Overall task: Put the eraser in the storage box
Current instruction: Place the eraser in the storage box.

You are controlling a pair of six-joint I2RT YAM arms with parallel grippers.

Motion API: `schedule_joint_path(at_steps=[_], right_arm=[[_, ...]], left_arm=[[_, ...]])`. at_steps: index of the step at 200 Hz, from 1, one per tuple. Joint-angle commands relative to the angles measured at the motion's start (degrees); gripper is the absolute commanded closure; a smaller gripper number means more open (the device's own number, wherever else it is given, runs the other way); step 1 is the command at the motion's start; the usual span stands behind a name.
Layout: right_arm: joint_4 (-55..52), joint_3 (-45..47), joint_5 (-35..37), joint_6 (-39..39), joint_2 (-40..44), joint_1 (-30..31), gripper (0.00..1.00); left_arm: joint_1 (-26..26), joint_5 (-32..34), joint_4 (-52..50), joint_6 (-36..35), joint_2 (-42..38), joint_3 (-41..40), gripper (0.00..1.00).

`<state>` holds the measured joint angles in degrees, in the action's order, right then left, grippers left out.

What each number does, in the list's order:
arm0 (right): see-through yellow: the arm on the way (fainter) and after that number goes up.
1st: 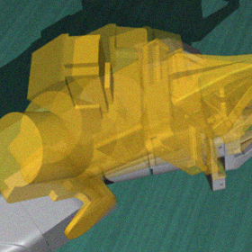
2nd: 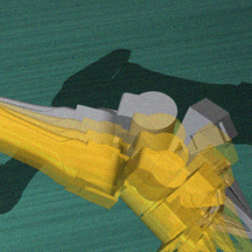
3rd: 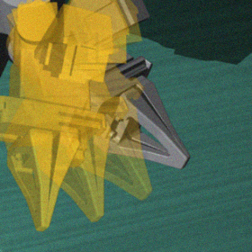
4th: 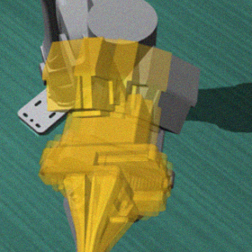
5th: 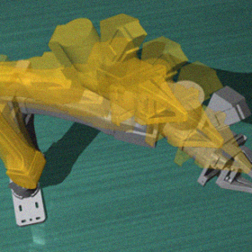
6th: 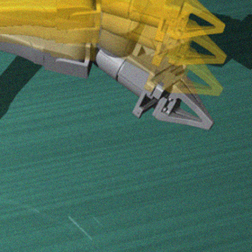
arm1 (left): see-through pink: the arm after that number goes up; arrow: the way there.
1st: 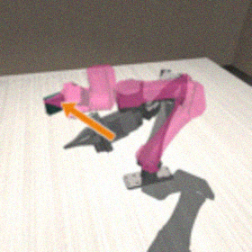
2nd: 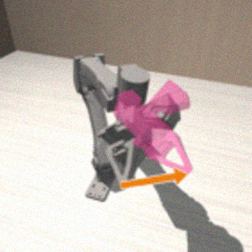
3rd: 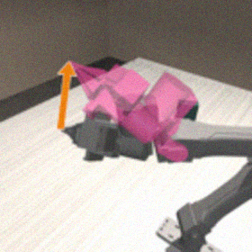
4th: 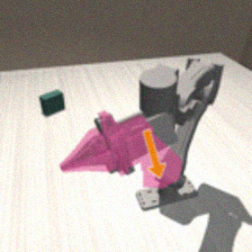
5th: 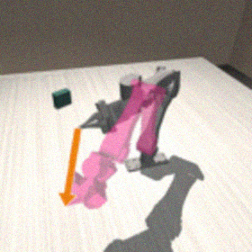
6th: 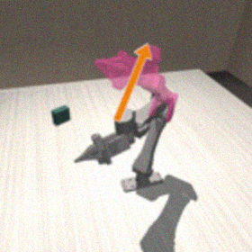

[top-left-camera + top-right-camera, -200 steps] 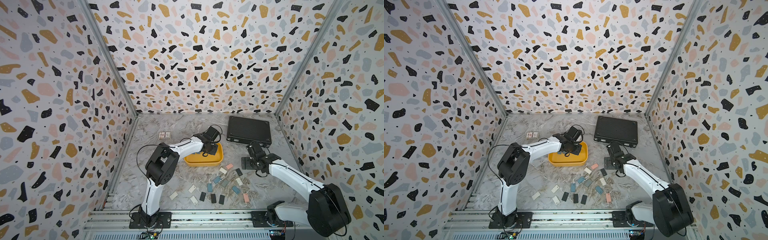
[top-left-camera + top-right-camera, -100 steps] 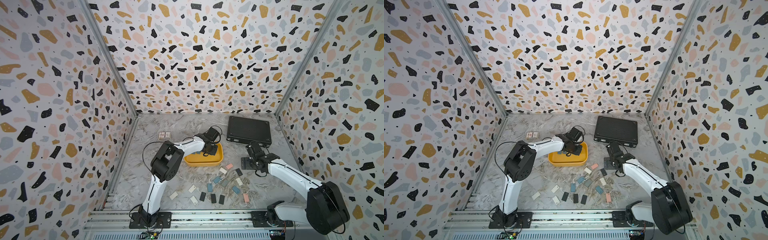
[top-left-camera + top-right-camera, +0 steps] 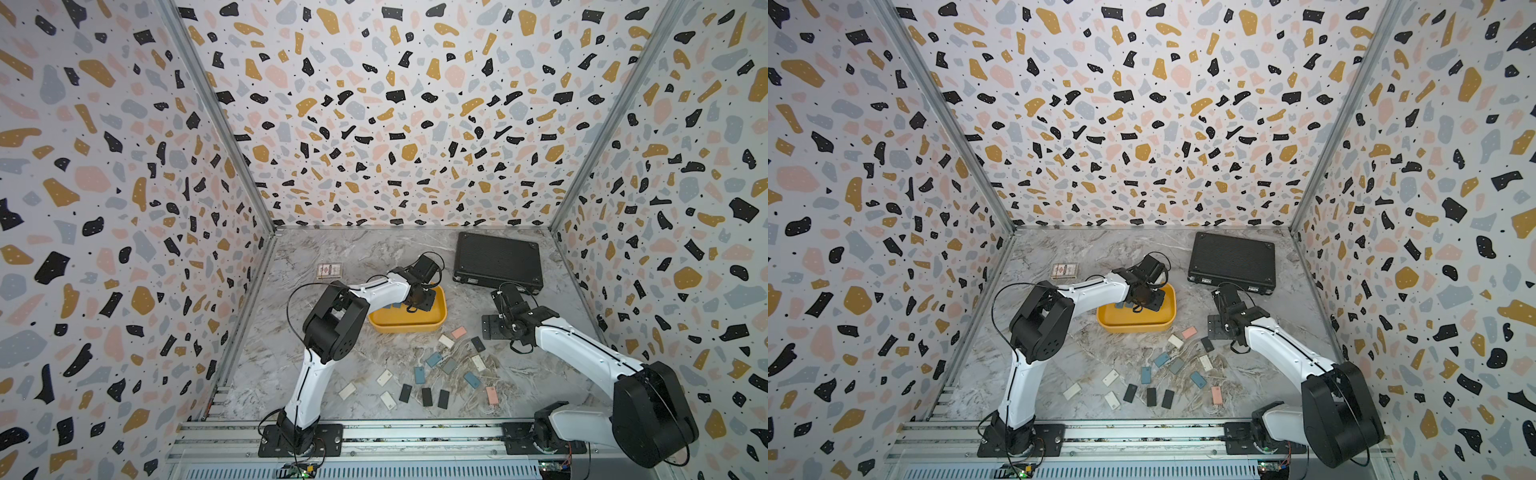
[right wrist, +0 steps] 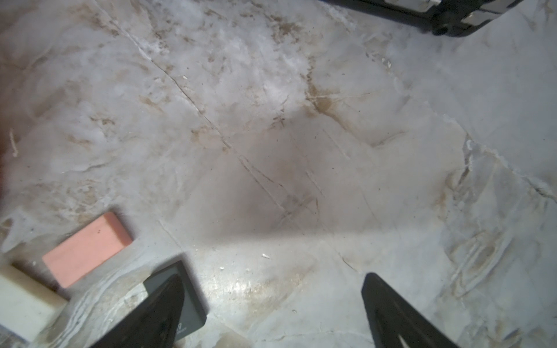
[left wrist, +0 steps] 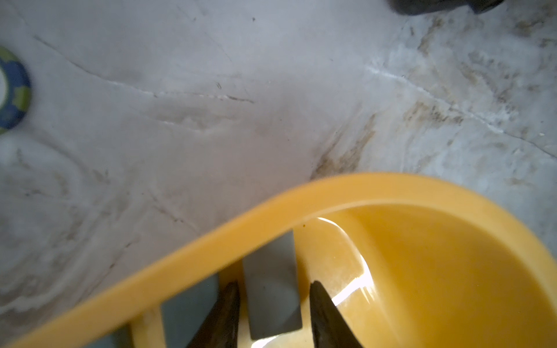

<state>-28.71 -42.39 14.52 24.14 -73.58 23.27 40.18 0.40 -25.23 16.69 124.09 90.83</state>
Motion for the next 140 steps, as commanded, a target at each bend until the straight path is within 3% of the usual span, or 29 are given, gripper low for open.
schedule_joint_path(at_steps=[1,43,93,140], right_arm=[[-1.07,-1.66,-0.64,-0.45,0.13,0.28,0.05],[-3.33,-2.07,-6.63,-2.36,0.54,0.42,0.07],[-7.14,-1.91,-7.71,-2.30,1.51,2.96,0.08],[-9.16,-1.78,-8.17,-1.79,1.53,4.70,0.10]], left_arm=[[-0.37,0.25,-0.43,-0.10,-0.77,1.55,0.57],[-0.69,-0.64,-0.97,0.42,-5.52,1.97,0.33],[-0.78,-0.74,-2.10,-0.08,-12.40,3.47,0.26],[-2.29,3.27,-0.27,-0.32,-25.35,-3.11,0.18]])
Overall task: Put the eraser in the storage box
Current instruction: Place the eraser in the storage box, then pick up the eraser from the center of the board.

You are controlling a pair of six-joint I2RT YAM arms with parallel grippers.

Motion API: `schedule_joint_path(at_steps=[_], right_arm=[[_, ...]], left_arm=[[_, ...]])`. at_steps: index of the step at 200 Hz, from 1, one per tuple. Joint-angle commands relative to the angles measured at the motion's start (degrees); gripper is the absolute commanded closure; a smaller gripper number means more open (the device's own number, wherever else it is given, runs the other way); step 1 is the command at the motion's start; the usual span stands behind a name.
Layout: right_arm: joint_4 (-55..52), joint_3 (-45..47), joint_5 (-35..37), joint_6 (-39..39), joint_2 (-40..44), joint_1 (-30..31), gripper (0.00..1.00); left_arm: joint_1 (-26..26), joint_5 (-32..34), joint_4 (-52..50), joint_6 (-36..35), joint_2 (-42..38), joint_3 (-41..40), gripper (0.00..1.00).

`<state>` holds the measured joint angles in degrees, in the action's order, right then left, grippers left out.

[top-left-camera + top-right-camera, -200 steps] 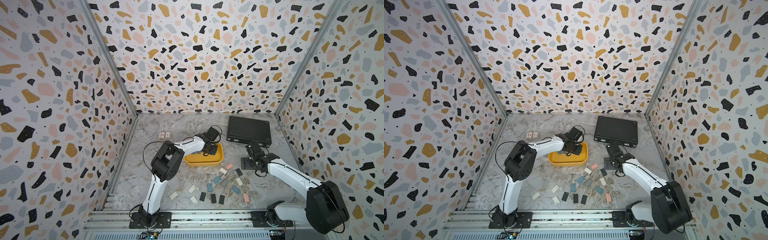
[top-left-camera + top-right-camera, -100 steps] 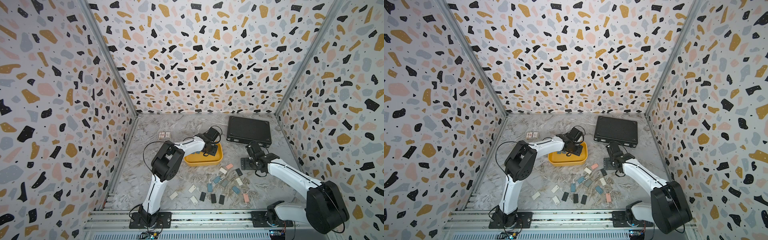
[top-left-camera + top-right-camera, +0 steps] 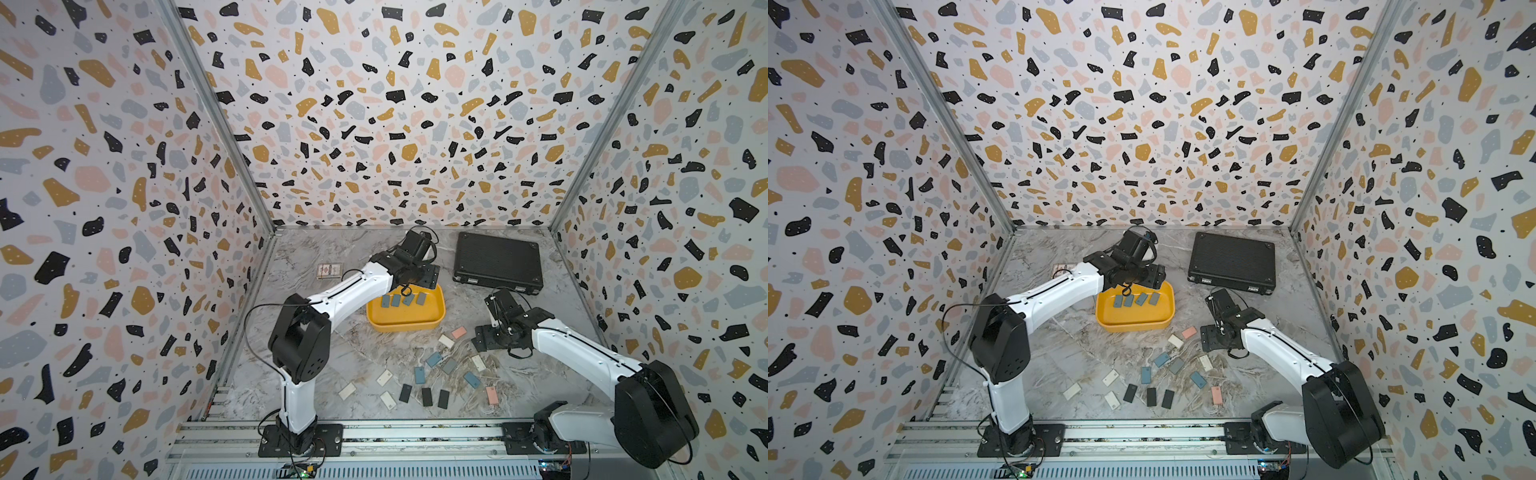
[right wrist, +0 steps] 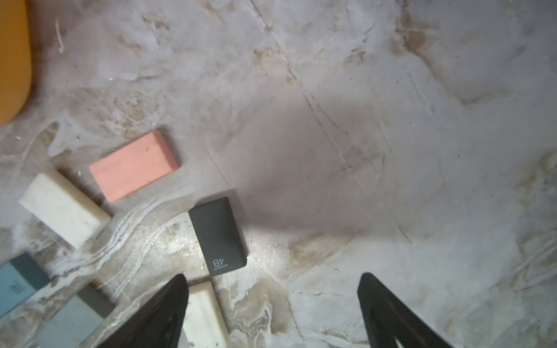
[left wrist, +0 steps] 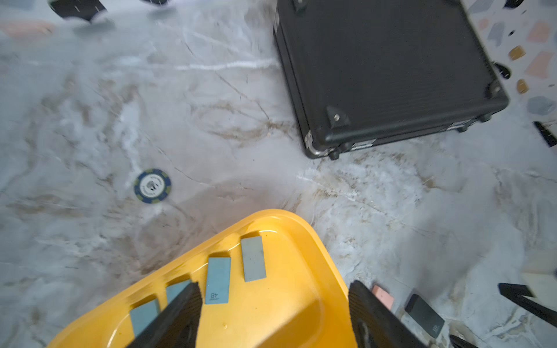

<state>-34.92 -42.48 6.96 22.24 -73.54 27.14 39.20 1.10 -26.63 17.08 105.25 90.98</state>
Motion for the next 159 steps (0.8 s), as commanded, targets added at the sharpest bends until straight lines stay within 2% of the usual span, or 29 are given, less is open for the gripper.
schedule_joint_path(at_steps=[1,43,97,159], right_arm=[[-2.92,-1.67,-0.62,0.10,1.48,0.87,0.10],[-2.55,-2.62,-1.33,-0.17,-0.89,2.54,0.11],[-0.96,-2.78,-1.39,0.29,-4.55,3.27,0.12],[1.45,-3.14,-1.94,1.03,-8.29,3.27,0.12]], left_arm=[[-1.36,2.67,1.18,-0.72,-6.79,-3.44,0.17],[-6.33,4.43,3.87,-0.01,-16.96,-12.66,0.08],[-10.47,4.50,4.48,1.01,-22.90,-20.01,0.05],[-13.71,4.70,4.57,2.09,-26.27,-26.58,0.03]])
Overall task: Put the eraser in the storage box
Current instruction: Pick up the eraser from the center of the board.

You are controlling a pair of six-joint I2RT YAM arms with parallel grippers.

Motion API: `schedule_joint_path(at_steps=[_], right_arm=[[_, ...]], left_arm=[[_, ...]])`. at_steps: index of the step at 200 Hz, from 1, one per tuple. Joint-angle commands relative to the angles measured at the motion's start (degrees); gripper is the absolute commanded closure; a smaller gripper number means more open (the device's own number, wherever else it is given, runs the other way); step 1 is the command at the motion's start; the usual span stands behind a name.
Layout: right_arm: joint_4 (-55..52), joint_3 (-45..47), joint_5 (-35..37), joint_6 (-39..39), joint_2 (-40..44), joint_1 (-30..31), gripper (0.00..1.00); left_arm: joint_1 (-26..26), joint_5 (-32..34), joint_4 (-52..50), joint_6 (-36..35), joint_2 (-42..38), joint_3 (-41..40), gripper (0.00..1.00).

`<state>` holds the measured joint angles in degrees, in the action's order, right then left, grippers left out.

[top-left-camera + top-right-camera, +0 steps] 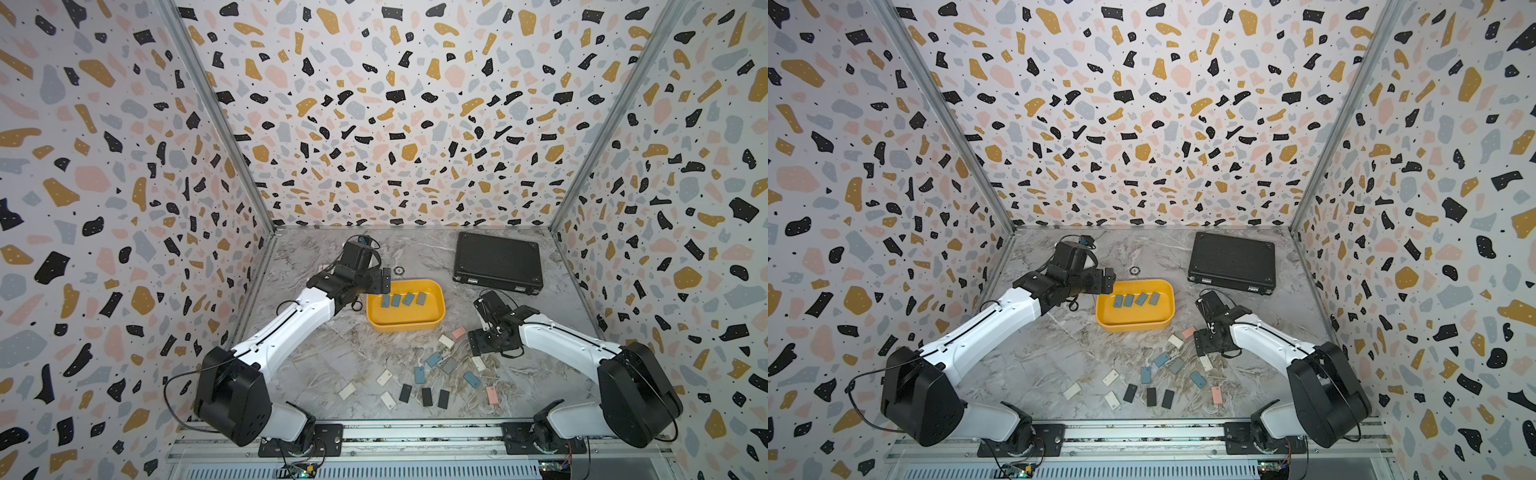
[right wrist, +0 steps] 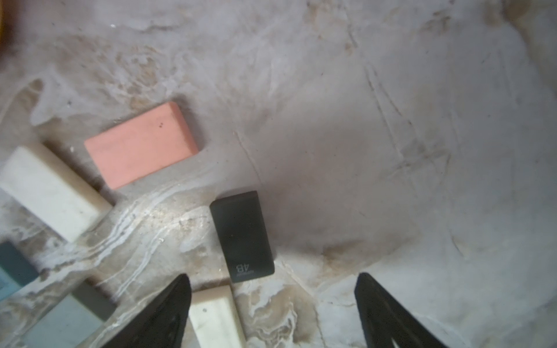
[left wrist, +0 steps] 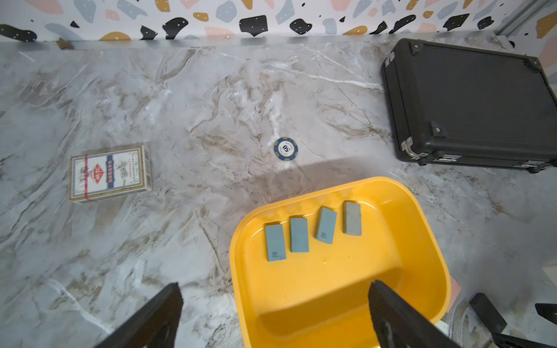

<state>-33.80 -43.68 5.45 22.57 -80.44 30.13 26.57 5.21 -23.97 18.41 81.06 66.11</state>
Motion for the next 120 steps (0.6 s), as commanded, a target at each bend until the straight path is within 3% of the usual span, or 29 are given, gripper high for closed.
schedule_joint_path(at_steps=[1,43,120], right_arm=[[0.37,-1.93,-0.44,0.67,-1.43,0.28,0.13],[1.32,-2.23,-0.44,0.86,-3.78,0.28,0.16],[2.68,-2.54,-1.21,1.07,-6.19,0.28,0.31]], left_arm=[[-1.12,0.59,1.95,0.75,-2.10,-1.82,0.03],[-3.16,0.20,1.72,0.99,-3.01,-3.21,0.02],[-4.41,-0.82,2.17,1.06,-2.91,-4.06,0.02]])
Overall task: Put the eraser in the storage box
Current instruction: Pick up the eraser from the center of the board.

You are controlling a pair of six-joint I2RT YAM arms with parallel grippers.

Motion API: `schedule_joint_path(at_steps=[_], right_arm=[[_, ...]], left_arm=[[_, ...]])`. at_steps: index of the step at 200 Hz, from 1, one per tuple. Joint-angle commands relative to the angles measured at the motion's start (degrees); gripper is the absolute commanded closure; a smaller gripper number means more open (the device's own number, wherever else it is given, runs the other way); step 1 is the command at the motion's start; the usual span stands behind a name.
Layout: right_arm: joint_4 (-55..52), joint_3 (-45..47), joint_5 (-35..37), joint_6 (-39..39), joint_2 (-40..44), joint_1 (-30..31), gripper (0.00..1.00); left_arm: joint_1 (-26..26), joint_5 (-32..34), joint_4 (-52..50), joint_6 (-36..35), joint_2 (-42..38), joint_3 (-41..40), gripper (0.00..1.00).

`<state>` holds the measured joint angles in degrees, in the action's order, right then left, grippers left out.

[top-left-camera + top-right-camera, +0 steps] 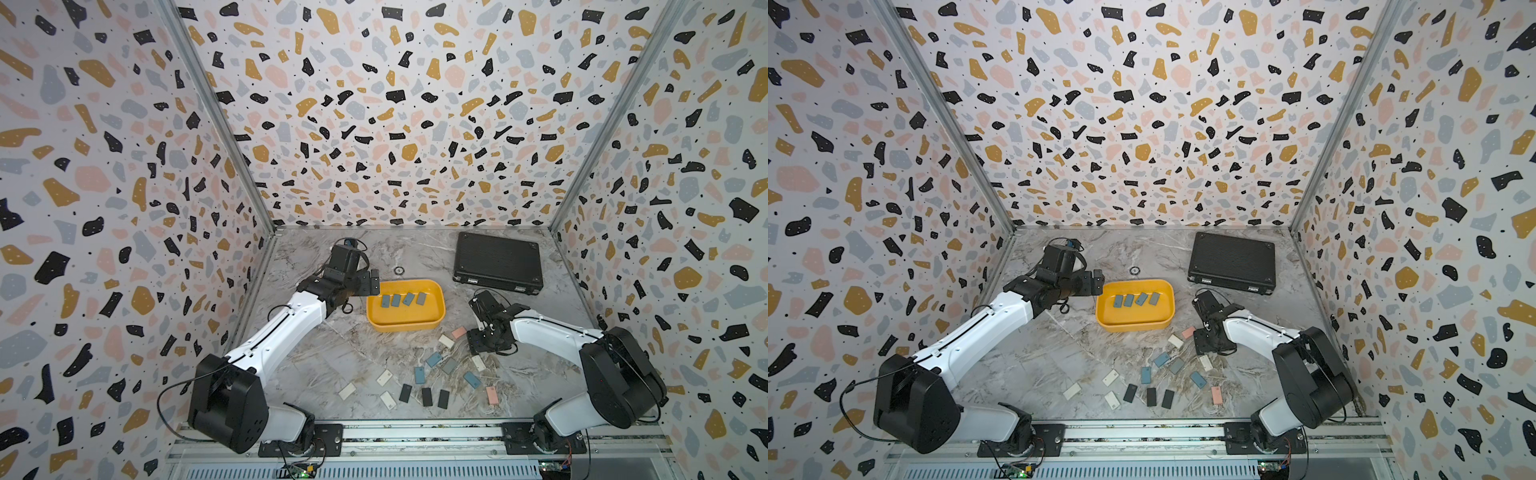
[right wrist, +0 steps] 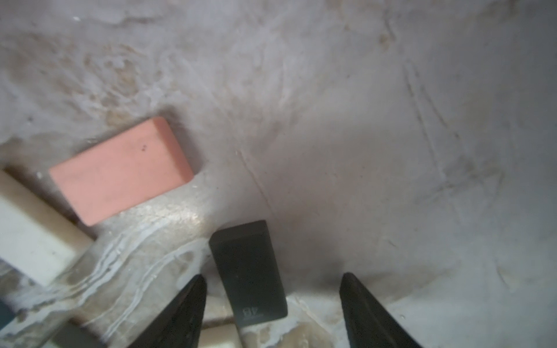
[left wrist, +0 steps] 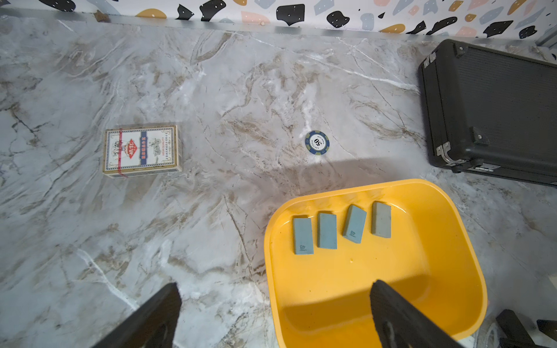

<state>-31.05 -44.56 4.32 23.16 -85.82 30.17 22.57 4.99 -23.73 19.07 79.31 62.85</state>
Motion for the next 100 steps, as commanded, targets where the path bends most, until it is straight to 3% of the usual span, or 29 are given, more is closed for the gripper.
schedule_joint_path(at_steps=[1,29,100], right_arm=[[-0.07,-1.67,-0.09,0.48,-0.87,0.24,0.31],[0.19,-1.99,-0.09,0.23,-1.76,0.24,0.35],[0.11,-1.93,-1.77,-0.18,-2.16,0.24,0.66]], left_arm=[[-0.41,-0.60,1.93,0.38,-1.08,-0.80,0.02],[-0.45,-0.86,2.19,0.46,-0.52,-0.80,0.02],[-0.59,-1.39,2.17,0.49,-0.25,-0.84,0.01]])
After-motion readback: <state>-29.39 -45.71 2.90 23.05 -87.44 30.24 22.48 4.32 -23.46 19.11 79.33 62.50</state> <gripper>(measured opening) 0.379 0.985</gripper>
